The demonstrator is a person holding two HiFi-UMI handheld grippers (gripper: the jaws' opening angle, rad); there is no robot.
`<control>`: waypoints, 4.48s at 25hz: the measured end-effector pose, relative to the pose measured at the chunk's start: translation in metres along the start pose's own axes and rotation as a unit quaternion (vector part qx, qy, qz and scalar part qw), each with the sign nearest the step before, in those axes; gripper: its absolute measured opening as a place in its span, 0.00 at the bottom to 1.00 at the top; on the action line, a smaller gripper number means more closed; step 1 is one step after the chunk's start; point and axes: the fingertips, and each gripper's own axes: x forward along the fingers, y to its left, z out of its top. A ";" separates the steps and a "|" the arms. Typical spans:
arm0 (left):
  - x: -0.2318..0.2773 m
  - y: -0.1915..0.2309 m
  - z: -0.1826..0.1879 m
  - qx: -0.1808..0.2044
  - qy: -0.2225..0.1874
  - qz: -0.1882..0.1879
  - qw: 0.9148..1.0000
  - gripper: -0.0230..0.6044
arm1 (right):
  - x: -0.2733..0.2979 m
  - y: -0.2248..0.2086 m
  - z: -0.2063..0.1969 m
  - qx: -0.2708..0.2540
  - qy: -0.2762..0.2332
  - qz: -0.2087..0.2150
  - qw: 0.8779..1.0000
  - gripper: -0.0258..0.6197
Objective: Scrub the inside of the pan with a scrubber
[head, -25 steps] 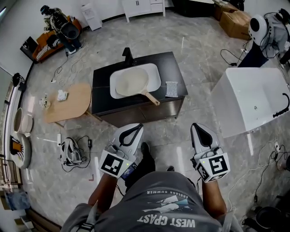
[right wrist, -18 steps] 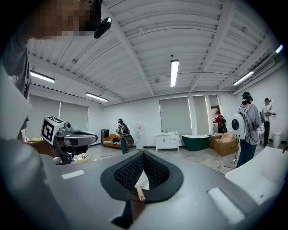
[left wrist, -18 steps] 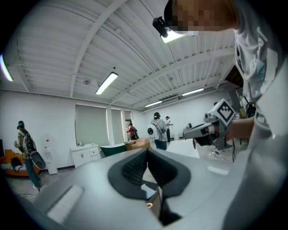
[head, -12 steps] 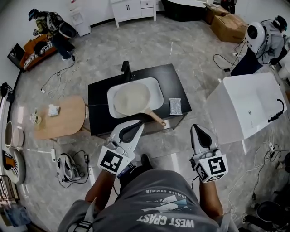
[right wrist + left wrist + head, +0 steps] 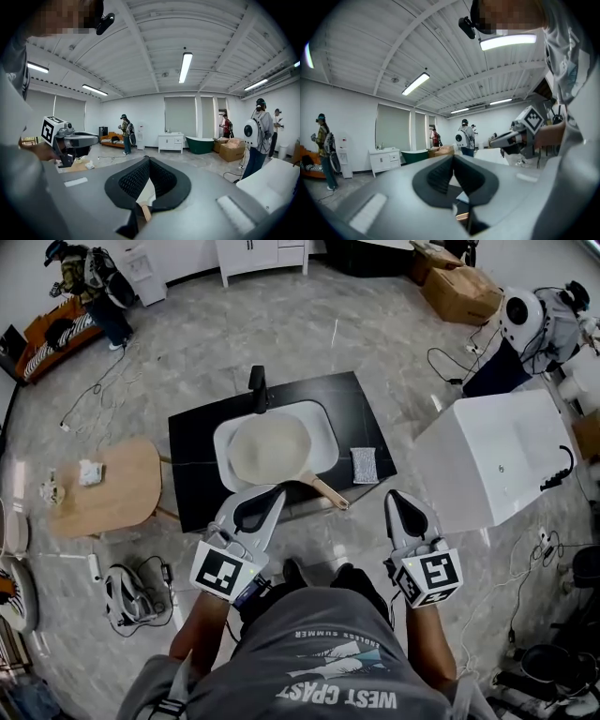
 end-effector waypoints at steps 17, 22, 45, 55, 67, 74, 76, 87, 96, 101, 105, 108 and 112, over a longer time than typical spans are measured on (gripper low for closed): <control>0.008 0.044 -0.028 0.005 0.034 0.051 0.998 0.04 | 0.065 -0.032 -0.027 -0.002 0.040 0.016 0.999 0.04; 0.031 0.043 -0.040 -0.010 0.051 0.052 0.997 0.04 | 0.085 -0.064 -0.056 0.002 0.073 0.010 0.997 0.04; 0.127 0.075 -0.112 -0.036 0.130 0.064 0.989 0.04 | 0.213 -0.170 -0.261 0.080 0.261 0.010 0.962 0.12; 0.144 0.086 -0.138 -0.057 0.150 0.067 0.985 0.04 | 0.233 -0.194 -0.348 0.101 0.353 -0.012 0.930 0.25; 0.178 0.078 -0.151 -0.057 0.159 0.036 0.985 0.04 | 0.241 -0.197 -0.396 0.161 0.387 -0.010 0.908 0.29; 0.203 0.070 -0.149 -0.055 0.164 0.005 0.985 0.04 | 0.242 -0.192 -0.391 0.161 0.388 -0.002 0.907 0.21; 0.211 0.066 -0.147 -0.053 0.160 -0.004 0.986 0.04 | 0.242 -0.192 -0.390 0.154 0.391 0.000 0.907 0.18; 0.202 0.063 -0.139 -0.044 0.159 0.006 0.986 0.04 | 0.232 -0.194 -0.374 0.154 0.386 0.006 0.910 0.08; 0.143 0.112 -0.149 -0.079 0.141 0.081 0.983 0.04 | 0.257 -0.157 -0.314 0.155 0.344 0.029 0.926 0.08; 0.099 0.128 -0.162 -0.102 0.136 0.138 0.976 0.04 | 0.306 -0.111 -0.279 0.128 0.319 0.082 0.935 0.08; 0.060 0.141 -0.172 -0.116 0.135 0.181 0.967 0.04 | 0.353 -0.063 -0.263 0.113 0.310 0.117 0.937 0.09; 0.031 0.150 -0.182 -0.118 0.131 0.209 0.962 0.04 | 0.390 -0.026 -0.258 0.124 0.303 0.134 0.935 0.09; -0.009 0.154 -0.197 -0.118 0.128 0.247 0.953 0.04 | 0.435 0.015 -0.275 0.106 0.330 0.141 0.927 0.09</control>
